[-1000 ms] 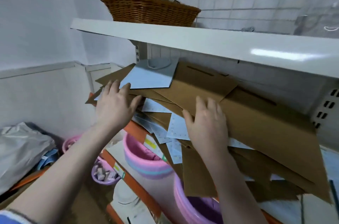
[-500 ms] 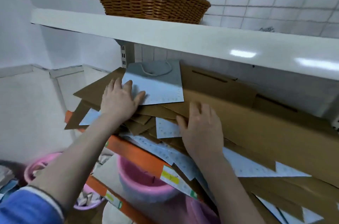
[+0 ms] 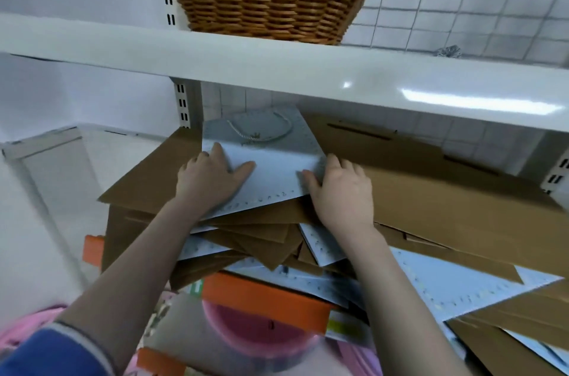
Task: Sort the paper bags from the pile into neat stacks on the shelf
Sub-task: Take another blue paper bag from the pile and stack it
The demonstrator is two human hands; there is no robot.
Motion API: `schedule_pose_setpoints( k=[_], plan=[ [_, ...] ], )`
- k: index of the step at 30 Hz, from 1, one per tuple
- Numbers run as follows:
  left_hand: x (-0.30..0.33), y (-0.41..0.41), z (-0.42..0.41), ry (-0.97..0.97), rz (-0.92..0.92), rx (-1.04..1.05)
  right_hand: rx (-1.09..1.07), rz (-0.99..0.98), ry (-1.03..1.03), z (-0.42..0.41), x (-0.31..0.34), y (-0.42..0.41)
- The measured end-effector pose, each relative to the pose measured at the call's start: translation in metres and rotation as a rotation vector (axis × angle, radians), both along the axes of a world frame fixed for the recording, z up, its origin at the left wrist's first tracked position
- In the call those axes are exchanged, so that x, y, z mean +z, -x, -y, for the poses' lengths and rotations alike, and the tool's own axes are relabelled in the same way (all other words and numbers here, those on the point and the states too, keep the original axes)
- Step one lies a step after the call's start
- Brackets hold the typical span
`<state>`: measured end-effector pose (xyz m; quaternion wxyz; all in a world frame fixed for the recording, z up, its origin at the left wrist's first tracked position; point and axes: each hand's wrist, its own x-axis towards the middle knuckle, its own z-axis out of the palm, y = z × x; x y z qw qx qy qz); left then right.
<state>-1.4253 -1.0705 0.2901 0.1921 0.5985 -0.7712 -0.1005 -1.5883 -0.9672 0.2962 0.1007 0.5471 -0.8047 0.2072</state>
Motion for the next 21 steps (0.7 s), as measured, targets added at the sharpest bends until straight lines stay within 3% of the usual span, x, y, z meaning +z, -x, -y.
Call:
schedule_pose_setpoints(
  k=[9, 21],
  plan=[
    [-0.008, 0.005, 0.012, -0.038, -0.253, 0.058, -0.035, -0.010, -0.018, 0.015, 0.003, -0.012],
    [0.007, -0.017, 0.000, 0.078, -0.620, 0.071, -0.128, 0.312, 0.196, 0.005, 0.004, -0.027]
  ],
)
